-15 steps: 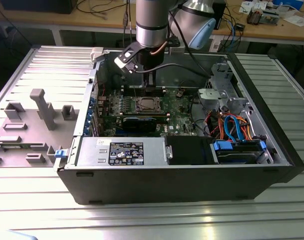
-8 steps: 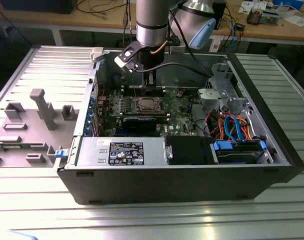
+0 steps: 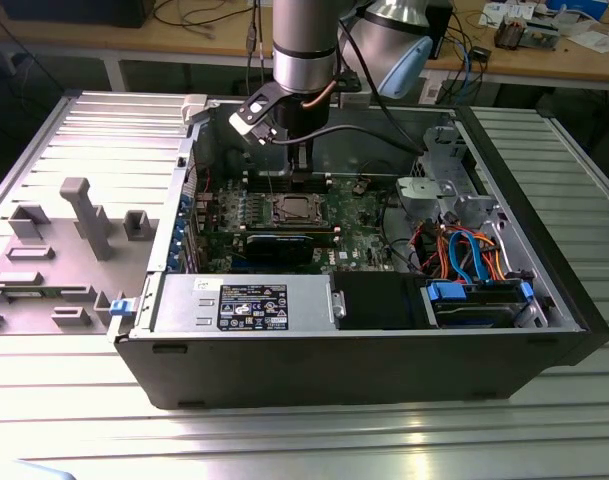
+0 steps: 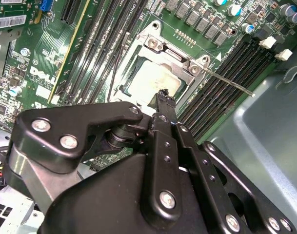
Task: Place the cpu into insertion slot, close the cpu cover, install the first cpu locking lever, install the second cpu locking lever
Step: 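Install the first cpu locking lever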
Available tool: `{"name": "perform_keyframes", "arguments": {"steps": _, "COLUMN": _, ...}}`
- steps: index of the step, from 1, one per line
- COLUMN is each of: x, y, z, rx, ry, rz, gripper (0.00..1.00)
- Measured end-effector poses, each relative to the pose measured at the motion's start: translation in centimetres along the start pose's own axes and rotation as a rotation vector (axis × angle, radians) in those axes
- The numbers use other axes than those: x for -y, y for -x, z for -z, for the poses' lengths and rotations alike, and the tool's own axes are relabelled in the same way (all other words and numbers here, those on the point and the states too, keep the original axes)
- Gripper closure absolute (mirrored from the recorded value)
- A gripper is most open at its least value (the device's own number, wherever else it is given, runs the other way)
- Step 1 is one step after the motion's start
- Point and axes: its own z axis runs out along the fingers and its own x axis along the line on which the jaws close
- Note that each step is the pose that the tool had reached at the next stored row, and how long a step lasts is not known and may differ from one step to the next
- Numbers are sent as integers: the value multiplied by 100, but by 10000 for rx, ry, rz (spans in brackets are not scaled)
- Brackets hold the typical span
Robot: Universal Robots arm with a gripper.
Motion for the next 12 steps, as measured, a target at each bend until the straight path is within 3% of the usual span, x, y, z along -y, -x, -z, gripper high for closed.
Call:
{"name": "perform_keyframes", "arguments": {"steps": 4, "x": -1, "y": 0, "z": 20, "rx": 1, "ry": -1, "rz": 0, "gripper": 89}}
{"name": "perform_keyframes", "arguments": {"steps": 9, "x": -5, "y": 4, "z": 228, "rx": 5, "ry": -1, "rz": 0, "gripper": 89}}
{"name": "perform_keyframes", "arguments": {"steps": 12, "x": -5, "y": 4, "z": 265, "rx": 3, "ry": 0, "rz": 0, "gripper": 89}}
